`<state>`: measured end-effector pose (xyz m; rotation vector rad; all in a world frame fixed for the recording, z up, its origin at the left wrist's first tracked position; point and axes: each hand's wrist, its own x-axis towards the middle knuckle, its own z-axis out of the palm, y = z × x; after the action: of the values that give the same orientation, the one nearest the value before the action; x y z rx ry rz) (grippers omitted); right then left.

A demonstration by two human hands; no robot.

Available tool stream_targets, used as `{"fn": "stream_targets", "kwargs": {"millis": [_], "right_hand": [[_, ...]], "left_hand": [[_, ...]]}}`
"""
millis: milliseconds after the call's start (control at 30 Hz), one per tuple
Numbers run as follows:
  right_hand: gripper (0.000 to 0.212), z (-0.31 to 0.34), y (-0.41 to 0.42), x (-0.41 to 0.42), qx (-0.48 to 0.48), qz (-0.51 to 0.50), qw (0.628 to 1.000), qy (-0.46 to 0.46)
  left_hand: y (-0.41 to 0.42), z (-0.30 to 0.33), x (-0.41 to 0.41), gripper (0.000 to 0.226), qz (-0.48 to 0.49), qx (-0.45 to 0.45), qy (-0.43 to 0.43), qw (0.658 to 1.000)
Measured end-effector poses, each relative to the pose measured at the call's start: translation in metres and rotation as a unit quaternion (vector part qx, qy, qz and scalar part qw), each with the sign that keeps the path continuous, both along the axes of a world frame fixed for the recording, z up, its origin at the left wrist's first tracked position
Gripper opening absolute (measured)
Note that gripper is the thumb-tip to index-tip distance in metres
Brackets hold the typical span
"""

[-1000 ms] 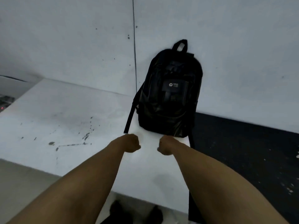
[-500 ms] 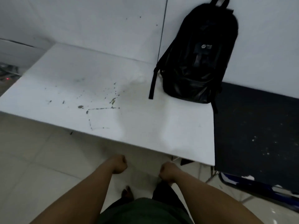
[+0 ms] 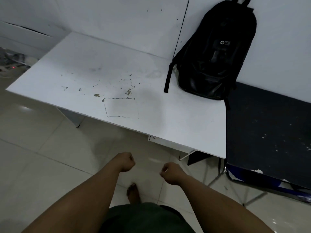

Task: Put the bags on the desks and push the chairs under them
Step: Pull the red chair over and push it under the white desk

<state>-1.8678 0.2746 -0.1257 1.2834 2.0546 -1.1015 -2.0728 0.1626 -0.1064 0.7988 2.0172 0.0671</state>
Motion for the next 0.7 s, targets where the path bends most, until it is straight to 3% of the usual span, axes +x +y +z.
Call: {"fn": "stream_targets", "kwargs": {"millis": [233,333,500,700], "right_hand": [[0.032,-0.006,-0.031,0.057,0.004,-0.007,1.0,-0.01],[0.034,-0.011,-0.057,0.091,-0.012,-0.002,1.0,-0.025],[0.032,-0.018,-0.101,0.137,-0.046,0.03,0.997,-0.05],[0.04,-0.017,-0.156,0.157,-0.051,0.128,0.986,-0.099]], "left_hand": [[-0.035,-0.001,0.046,0.024,0.066,0.101,-0.052,0.991],[-0.097,-0.015,0.064,0.022,0.078,0.059,-0.044,0.994],[-0.205,-0.029,0.105,0.046,0.101,-0.074,-0.008,0.992],[-0.276,-0.028,0.151,0.038,0.188,-0.063,-0.052,0.979]]}}
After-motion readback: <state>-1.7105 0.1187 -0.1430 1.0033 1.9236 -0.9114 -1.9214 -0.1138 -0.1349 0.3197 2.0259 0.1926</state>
